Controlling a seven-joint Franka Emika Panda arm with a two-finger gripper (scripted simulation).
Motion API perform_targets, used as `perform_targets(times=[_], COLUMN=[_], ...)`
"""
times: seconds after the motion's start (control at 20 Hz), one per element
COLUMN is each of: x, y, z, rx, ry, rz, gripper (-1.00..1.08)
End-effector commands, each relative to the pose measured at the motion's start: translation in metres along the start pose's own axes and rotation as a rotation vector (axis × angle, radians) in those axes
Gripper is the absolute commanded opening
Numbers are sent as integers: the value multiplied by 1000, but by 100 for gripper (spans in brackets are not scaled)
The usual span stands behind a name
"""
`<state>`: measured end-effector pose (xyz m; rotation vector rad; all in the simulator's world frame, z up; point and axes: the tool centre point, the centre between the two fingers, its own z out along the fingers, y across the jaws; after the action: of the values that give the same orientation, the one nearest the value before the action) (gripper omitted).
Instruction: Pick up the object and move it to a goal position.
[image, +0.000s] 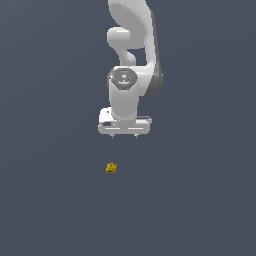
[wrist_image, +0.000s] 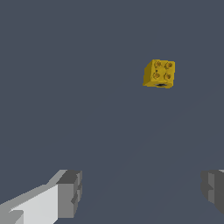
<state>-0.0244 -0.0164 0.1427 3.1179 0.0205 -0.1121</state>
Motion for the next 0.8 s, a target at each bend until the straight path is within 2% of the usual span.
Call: perform_targets(times=[0.0, 0.4, 0.75], x=[0, 8, 9], y=[0, -13, -12], z=[0, -22, -21], rx=[0, -19, -19], ry=[0, 29, 29], rz=[0, -52, -63], gripper=[100, 100, 100])
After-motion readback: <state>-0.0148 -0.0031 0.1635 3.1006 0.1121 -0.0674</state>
